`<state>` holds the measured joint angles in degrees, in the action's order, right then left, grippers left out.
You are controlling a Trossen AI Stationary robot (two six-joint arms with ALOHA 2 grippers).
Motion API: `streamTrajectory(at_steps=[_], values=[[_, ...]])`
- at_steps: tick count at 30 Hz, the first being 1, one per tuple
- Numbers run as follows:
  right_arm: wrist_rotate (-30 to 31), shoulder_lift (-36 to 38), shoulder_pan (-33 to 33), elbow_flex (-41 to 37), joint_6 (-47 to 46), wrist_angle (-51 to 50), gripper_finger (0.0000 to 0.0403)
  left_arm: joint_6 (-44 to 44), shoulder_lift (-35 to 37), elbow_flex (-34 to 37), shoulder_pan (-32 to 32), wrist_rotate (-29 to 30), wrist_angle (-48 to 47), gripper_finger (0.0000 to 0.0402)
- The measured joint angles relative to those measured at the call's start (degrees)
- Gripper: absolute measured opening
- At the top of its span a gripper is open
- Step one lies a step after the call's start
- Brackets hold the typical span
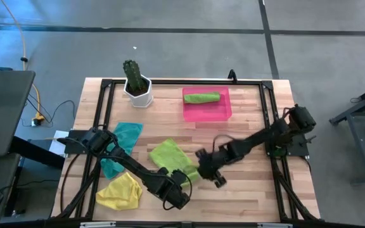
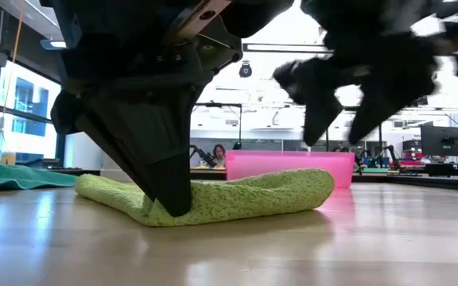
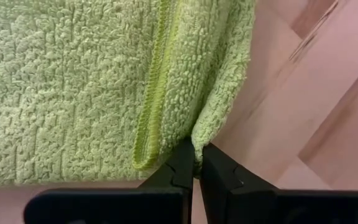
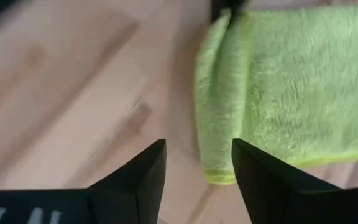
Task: Roll microfiber towels into tight, uniform cylinder then place into a basket
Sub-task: Roll the light green microfiber cloth
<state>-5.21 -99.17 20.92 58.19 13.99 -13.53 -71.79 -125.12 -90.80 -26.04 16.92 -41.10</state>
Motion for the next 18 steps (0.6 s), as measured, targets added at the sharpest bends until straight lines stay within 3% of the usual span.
streamTrajectory(at_steps=[4, 6, 18], values=[[16.7, -2.2, 5.1, 0.0, 8.6, 0.0, 0.0156, -0.2, 0.0, 0.0, -0.2, 0.9, 0.2, 0.0005], [21.8, -3.2, 6.2, 0.0, 9.1, 0.9, 0.0148, -0.8, 0.0, 0.0, -0.3, 1.1, 0.2, 0.0005], [20.8, -4.8, 6.4, 0.0, 5.8, 0.5, 0.0142, 0.0, 0.0, 0.0, -0.7, 1.5, -0.4, 0.0005]])
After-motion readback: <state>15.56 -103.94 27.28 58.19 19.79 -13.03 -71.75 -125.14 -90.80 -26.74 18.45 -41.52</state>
